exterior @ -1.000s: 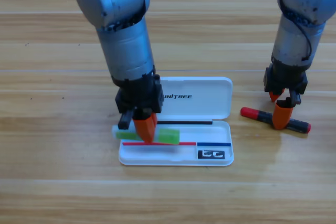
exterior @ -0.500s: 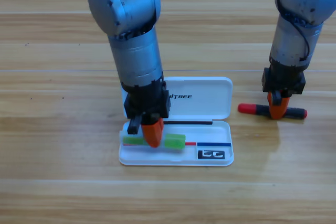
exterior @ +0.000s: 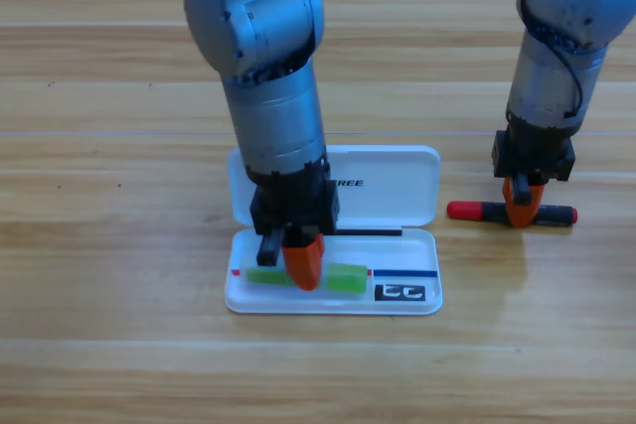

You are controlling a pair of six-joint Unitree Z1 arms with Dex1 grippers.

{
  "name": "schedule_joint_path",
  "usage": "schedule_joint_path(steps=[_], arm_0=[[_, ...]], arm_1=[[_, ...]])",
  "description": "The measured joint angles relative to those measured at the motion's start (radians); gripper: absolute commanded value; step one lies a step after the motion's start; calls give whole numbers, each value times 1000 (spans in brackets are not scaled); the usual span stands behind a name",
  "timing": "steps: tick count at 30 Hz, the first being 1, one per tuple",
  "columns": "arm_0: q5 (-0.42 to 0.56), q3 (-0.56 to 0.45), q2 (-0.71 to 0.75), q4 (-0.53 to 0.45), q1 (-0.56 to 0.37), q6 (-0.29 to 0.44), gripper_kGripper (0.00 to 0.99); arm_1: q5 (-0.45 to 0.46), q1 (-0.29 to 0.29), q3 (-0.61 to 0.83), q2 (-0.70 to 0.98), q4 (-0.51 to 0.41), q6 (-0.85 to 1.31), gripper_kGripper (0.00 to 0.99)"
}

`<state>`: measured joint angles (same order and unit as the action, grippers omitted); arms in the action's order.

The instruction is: Clean up eraser and pencils

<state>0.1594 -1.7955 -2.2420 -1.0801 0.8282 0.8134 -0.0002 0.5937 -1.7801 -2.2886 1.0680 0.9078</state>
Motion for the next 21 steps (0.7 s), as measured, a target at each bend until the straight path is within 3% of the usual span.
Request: schedule_joint_path(steps=[8, 15, 21], arm_0=[[0, -1, 0, 0, 10, -8, 15], [0, -1, 0, 0, 10, -6, 17], [-2, -1, 0, 0, 11, -3, 153]], arm_1=[[-3, 9, 73, 48, 0, 5, 0], [-12, 17, 151, 245, 20, 36, 0], [3, 37, 198, 379, 52, 36, 0]])
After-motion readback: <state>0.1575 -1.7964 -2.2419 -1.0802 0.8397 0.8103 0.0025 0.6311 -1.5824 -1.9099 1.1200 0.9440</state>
